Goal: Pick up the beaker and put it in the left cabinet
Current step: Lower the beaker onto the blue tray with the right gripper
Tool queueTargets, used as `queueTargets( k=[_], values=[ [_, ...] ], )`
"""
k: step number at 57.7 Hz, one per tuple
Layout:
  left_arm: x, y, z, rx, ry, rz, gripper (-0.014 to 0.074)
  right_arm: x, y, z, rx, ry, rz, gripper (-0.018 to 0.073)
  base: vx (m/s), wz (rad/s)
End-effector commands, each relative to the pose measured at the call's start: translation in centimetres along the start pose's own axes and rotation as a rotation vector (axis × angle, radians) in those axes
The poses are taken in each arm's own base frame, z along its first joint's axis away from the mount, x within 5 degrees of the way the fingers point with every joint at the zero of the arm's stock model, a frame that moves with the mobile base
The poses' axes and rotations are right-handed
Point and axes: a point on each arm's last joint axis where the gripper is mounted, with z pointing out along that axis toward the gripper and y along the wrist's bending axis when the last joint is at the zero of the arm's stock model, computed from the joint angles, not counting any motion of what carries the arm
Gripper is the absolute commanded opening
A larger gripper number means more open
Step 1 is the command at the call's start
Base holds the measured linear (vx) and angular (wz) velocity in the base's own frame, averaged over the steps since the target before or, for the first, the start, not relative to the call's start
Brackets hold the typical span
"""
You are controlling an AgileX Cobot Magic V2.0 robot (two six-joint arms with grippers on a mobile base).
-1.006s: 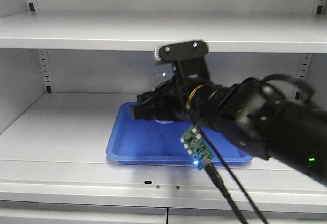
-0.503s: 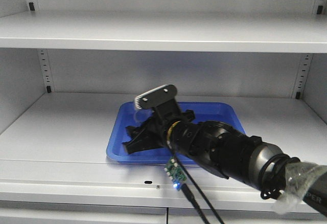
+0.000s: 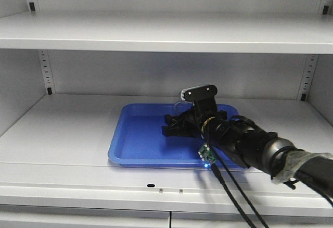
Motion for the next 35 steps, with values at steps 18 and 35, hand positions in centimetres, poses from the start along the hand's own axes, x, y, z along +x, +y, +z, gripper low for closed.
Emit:
queueTargets(
  k=[18, 35],
  values=[
    [-1.36, 0.03, -0.33, -0.002, -0.11, -0.008, -0.0006, -3.76, 0.37, -1.17, -0.027, -0.124, -0.008, 0.0122, 0.0, 0.0],
    [-1.36, 0.03, -0.33, -0.002, -0.11, -0.008, -0.0006, -3.66, 0.64, -1.16, -0.021, -0.108, -0.008, 0.0427, 0.0, 0.0]
  ],
)
